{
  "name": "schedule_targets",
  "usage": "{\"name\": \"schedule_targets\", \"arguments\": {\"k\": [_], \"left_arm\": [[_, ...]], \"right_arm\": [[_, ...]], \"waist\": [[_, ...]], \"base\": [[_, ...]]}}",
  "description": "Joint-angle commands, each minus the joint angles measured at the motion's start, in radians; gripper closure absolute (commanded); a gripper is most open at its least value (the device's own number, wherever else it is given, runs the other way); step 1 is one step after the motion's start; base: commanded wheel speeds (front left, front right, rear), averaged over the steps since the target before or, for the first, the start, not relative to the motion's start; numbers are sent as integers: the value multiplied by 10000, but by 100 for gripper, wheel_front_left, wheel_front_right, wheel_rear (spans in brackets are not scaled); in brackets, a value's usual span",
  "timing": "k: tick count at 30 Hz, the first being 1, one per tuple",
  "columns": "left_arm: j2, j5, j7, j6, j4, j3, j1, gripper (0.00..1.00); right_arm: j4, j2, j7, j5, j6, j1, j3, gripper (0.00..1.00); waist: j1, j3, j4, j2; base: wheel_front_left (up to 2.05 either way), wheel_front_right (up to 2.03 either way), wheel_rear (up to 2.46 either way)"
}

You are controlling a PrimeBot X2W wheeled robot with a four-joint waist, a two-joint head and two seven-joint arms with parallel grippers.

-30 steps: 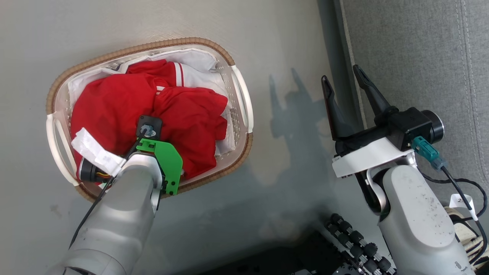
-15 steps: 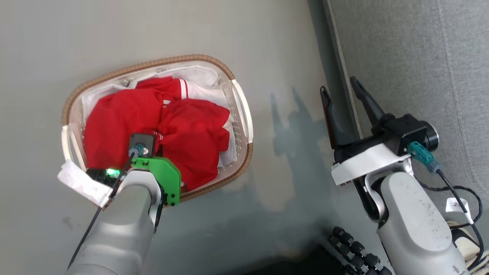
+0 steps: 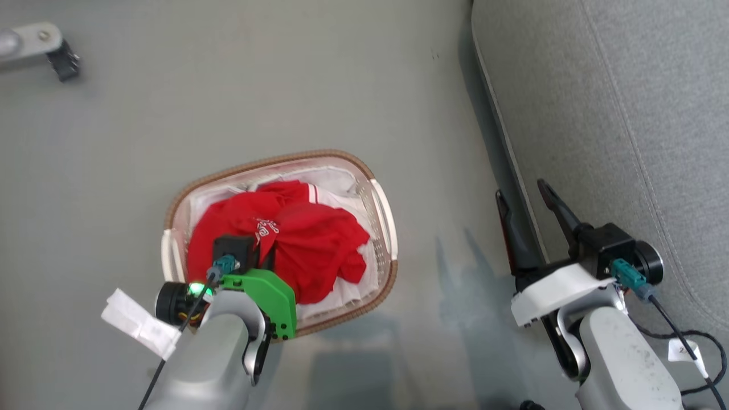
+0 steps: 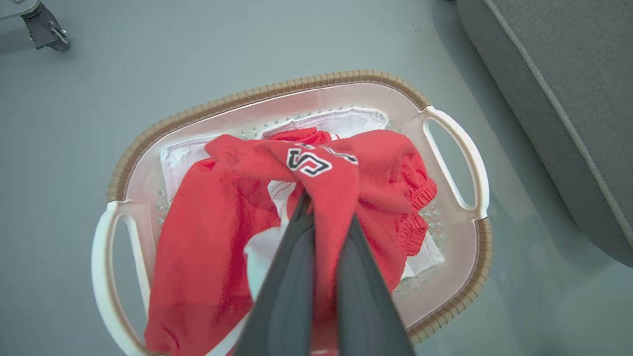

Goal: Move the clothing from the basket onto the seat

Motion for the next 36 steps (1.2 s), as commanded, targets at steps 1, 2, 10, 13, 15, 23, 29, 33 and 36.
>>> {"name": "schedule_targets", "arguments": {"k": [1,2,10,13,15,23,29,33,36], "left_arm": [[82,146,-31,54,-306,158,360,100],[75,241,-33,66,-543,271,516,100],[78,1167,-23,-119,-2715,1498,1732,100],[52,1497,-23,-221,-3365,1877,1934,100],[29,1693,-23,-315,-3847,2156,2039,100],[-62,2171,-24,-744,-5492,2795,2138,100],[-83,1932,-24,-956,-6891,2713,1789,100],[-81,1650,-21,-893,-7635,2456,1702,100],[-81,1484,-20,-798,-7943,2199,1689,100]], "right_arm": [[57,-80,-48,-73,-7,275,-30,0],[71,-96,-48,-80,-7,362,-47,0],[273,-89,-48,-143,-7,1105,57,0],[302,-82,-48,-151,-7,1316,86,0],[318,-83,-48,-162,-7,1478,125,0],[384,-80,-48,-175,-7,1844,254,0],[427,-64,-48,-167,-7,1987,371,0],[463,-58,-48,-122,-7,2028,447,0],[469,-66,-48,-97,-7,2054,543,0]], "waist": [[0,-1296,756,0],[0,-1450,829,0],[0,-2686,1227,0],[0,-3007,1298,0],[0,-3192,1335,0],[0,-3662,1374,0],[0,-3843,1346,0],[0,-3931,1332,0],[0,-3970,1335,0]], "base": [[0,0,0],[0,0,0],[0,0,0],[0,0,0],[0,0,0],[0,0,0],[0,0,0],[0,0,0],[0,0,0]]}}
